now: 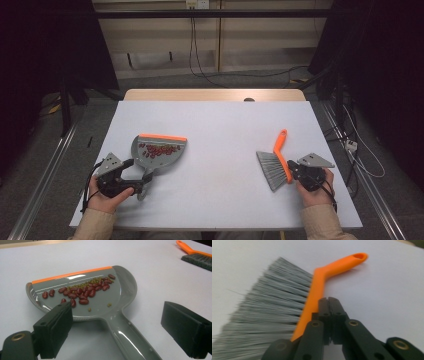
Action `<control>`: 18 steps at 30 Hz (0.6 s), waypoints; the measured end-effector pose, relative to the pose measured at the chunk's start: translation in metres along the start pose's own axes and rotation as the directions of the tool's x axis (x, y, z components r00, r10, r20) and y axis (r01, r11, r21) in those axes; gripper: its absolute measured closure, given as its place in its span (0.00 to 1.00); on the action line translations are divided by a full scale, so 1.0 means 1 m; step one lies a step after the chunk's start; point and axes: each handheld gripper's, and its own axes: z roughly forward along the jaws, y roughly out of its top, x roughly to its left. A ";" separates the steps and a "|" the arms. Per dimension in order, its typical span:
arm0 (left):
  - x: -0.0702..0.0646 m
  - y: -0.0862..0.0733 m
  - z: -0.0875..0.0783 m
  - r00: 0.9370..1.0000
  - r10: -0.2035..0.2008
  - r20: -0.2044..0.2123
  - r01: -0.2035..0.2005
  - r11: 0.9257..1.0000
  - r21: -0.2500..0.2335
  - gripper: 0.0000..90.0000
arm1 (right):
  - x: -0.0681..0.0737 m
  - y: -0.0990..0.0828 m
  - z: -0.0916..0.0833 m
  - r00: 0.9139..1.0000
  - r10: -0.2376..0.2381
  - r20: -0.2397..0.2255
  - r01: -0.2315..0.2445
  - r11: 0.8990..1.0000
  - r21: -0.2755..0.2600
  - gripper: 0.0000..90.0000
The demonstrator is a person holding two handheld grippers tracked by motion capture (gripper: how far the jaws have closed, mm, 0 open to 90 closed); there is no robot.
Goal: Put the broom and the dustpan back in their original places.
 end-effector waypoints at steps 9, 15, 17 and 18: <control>0.000 0.000 -0.001 1.000 -0.002 0.020 0.002 1.000 -0.023 0.11 | 0.008 0.009 -0.012 0.997 0.065 -0.038 -0.069 0.988 -0.140 0.68; -0.001 0.002 -0.002 0.999 -0.005 0.049 0.008 0.998 -0.065 0.09 | 0.021 0.010 -0.014 0.976 0.108 -0.189 -0.147 0.967 -0.207 0.44; -0.001 0.002 -0.002 0.998 0.003 0.059 0.002 0.997 -0.078 0.08 | 0.025 0.011 -0.015 0.964 0.124 -0.233 -0.178 0.958 -0.226 0.38; -0.001 0.002 -0.002 0.998 0.003 0.063 0.002 0.997 -0.083 0.08 | 0.027 0.012 -0.015 0.963 0.124 -0.239 -0.180 0.957 -0.229 0.36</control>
